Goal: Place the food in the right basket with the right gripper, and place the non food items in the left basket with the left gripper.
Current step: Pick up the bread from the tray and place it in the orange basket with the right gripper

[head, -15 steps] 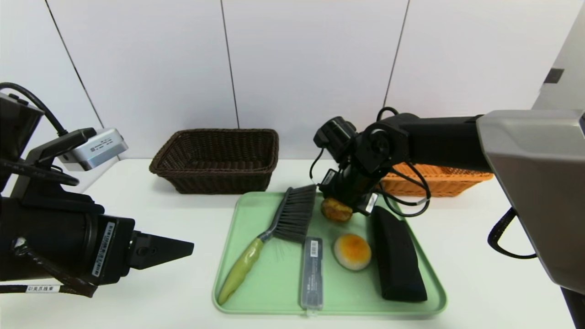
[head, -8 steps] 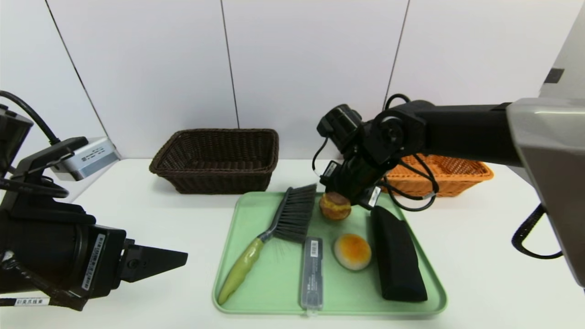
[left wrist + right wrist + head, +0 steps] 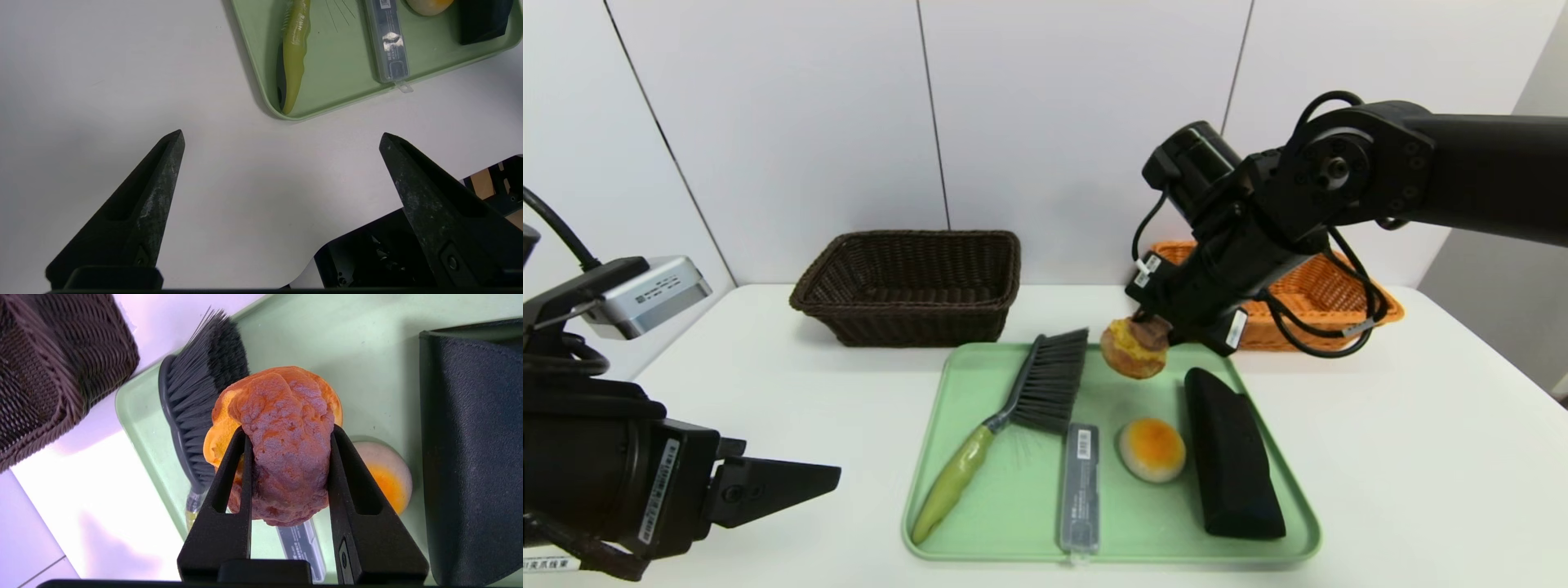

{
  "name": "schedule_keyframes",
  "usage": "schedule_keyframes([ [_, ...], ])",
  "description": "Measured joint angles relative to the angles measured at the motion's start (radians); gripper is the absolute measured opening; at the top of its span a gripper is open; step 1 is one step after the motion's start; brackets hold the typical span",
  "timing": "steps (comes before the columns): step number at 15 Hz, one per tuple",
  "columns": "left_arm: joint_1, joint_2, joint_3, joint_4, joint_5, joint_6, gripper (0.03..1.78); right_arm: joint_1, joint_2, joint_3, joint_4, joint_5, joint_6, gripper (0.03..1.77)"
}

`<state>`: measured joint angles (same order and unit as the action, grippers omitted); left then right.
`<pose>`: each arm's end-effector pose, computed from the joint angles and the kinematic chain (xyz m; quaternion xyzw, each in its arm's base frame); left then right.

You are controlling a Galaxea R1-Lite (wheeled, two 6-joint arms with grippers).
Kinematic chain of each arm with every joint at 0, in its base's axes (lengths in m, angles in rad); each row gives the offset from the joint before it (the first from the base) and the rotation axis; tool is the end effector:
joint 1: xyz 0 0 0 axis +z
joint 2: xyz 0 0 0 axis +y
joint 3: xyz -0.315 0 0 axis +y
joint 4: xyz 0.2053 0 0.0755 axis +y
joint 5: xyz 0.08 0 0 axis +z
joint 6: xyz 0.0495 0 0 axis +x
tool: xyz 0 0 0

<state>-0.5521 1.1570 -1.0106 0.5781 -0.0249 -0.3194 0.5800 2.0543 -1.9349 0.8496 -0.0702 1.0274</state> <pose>0.1564 -0.0978 0.2473 -0.0514 0.3801 -0.2083 0.8997 0.3637 0.2341 0.2228 0.2912 0.4940 -0.0226 0.8189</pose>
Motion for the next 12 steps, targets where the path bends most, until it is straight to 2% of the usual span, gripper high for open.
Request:
schedule_keyframes([
  [7,0.0,-0.007,0.003,0.0,0.001,0.001,1.69,-0.031,-0.033,-0.011,-0.03,-0.006,-0.019,0.48],
  [12,0.0,-0.005,0.003,-0.001,-0.002,0.001,1.69,-0.181,-0.086,-0.013,-0.173,0.013,-0.104,0.45],
])
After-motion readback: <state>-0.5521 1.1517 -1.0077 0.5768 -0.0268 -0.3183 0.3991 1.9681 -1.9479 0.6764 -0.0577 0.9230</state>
